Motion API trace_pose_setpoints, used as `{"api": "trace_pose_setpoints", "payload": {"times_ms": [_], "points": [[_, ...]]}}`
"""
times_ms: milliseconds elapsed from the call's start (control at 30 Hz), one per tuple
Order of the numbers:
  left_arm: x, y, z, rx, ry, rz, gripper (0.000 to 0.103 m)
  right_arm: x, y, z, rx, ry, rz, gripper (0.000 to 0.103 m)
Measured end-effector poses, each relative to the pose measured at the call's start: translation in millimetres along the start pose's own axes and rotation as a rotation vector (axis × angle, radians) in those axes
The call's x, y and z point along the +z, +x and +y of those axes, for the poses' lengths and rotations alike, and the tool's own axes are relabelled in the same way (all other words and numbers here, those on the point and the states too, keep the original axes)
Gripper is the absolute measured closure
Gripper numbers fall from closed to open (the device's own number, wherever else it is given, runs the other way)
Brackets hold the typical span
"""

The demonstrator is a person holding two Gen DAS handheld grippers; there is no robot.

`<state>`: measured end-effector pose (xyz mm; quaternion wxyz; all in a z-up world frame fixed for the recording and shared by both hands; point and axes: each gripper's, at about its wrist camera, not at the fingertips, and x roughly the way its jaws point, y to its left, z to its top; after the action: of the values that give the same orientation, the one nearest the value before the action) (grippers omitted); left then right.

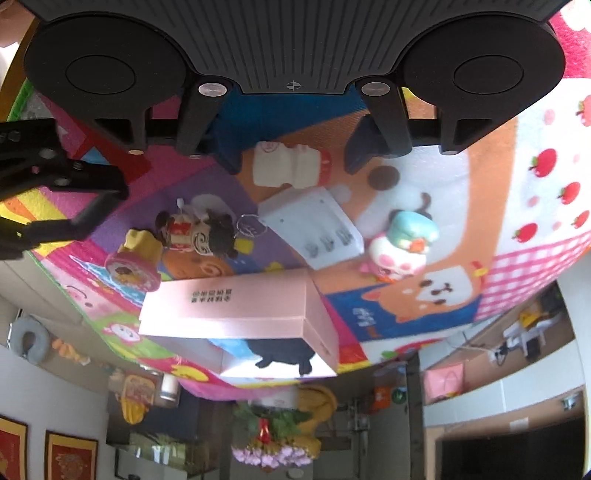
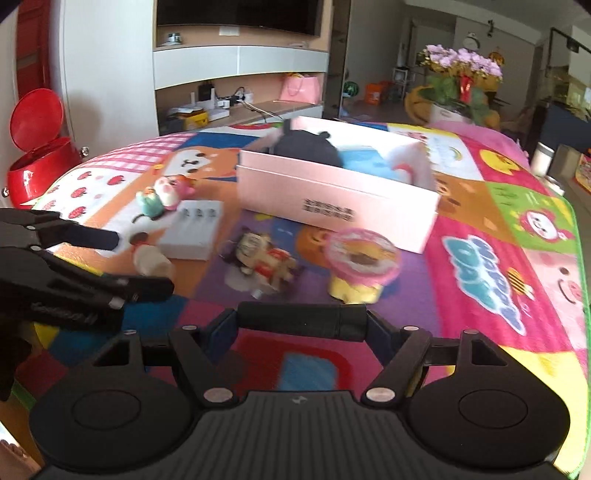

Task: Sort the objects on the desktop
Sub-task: 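Carry the black stick over the pink box and open right gripper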

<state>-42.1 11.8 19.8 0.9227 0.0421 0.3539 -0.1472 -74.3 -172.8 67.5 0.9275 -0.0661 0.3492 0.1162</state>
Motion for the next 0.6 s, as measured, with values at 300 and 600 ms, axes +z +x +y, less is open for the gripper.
{"api": "trace_pose_setpoints", "payload": {"times_ms": [300, 600], "points": [[0, -9, -11, 0.006, 0.071, 0.001, 0.055, -12, -10, -11, 0.022, 0.005, 0.016, 0.029], [11, -47, -32, -0.098, 0.13, -0.061, 0.055, -1, -46, -25, 0.052, -0.003, -0.058, 0.029]]}}
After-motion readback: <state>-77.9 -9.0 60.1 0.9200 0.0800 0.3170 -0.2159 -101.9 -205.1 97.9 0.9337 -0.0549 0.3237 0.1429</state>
